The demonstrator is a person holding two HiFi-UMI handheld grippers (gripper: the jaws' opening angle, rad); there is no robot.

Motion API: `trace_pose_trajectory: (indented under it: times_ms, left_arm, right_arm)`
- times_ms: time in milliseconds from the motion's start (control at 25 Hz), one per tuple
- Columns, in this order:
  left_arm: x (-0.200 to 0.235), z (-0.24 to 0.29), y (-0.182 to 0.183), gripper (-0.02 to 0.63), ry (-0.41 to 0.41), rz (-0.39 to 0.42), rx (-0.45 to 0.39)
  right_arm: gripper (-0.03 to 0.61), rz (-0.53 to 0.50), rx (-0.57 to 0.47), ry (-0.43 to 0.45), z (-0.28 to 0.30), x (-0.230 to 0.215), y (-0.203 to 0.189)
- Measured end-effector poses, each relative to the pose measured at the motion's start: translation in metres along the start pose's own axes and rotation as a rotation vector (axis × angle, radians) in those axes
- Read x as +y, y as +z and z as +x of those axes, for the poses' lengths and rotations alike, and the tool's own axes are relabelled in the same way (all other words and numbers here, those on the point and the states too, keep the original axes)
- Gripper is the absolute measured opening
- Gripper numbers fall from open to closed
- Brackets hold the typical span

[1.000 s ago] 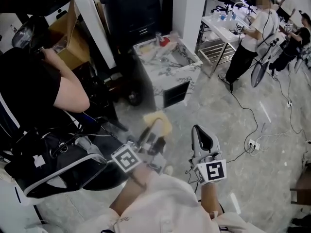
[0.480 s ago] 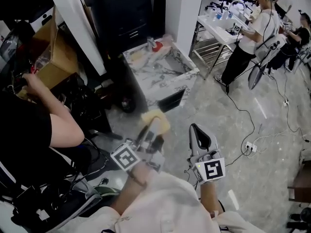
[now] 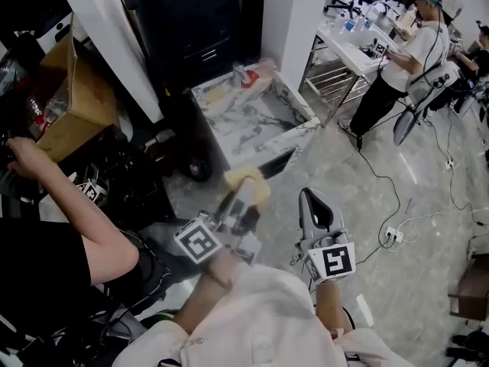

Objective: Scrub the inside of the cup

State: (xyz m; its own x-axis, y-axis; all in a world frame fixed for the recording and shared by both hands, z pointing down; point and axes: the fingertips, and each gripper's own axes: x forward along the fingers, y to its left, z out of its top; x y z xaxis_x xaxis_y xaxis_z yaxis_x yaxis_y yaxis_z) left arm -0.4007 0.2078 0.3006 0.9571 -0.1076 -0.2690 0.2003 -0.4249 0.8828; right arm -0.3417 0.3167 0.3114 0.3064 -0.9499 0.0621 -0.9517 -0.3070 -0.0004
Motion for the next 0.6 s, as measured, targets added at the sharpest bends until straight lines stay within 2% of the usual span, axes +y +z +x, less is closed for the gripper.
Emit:
trace_pose_trajectory:
  times_ms: [320, 600]
  left_arm:
    - [0.026, 0.039, 0.015, 0.023, 0.004, -0.012, 0.028]
    - [0.049, 0.076, 0.026, 0.023, 0.016, -0.025, 0.012]
  right_arm:
    - [-0.002, 0.016, 0.031, -0.022, 0.039, -0.027, -0.009]
    - [-0.002, 0.027, 0.033, -0.003, 0.075, -0.058, -0.014]
